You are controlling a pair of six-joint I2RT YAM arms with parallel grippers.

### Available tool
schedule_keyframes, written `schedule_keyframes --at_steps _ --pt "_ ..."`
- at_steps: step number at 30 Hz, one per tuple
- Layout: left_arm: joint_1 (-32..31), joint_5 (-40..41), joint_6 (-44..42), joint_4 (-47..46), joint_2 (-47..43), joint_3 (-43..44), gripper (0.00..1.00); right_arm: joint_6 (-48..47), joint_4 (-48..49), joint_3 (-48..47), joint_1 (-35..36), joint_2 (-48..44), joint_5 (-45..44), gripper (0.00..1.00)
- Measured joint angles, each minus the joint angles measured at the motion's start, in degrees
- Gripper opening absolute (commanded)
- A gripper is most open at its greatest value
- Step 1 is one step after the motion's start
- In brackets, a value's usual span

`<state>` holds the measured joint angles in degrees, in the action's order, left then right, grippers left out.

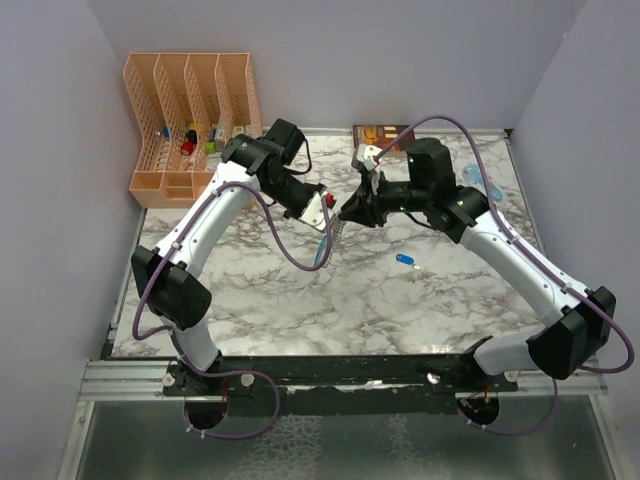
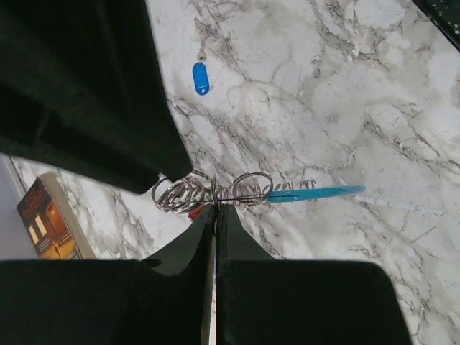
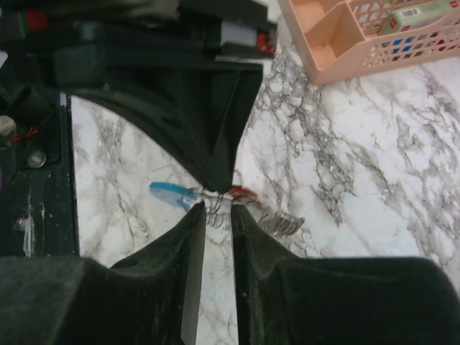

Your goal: Put the keys on the keyring

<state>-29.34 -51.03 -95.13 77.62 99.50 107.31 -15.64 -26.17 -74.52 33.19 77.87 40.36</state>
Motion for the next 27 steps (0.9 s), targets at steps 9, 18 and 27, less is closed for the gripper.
schedule_keyframes --at_steps 9,18,27 --pt "-1.05 1.16 -0.24 1.49 0.00 0.15 0.00 -0.37 -0.24 -4.26 0.31 2.93 -0.24 0.20" --pt "-1.05 2.71 0.04 1.31 0.02 0.17 0.00 0.55 -1.31 -3.76 1.14 3.10 -0.85 0.20" --pt "-1.05 2.75 1.38 0.85 0.02 0.17 0.00 2.99 -1.64 -0.92 3.23 3.06 -2.45 0.20"
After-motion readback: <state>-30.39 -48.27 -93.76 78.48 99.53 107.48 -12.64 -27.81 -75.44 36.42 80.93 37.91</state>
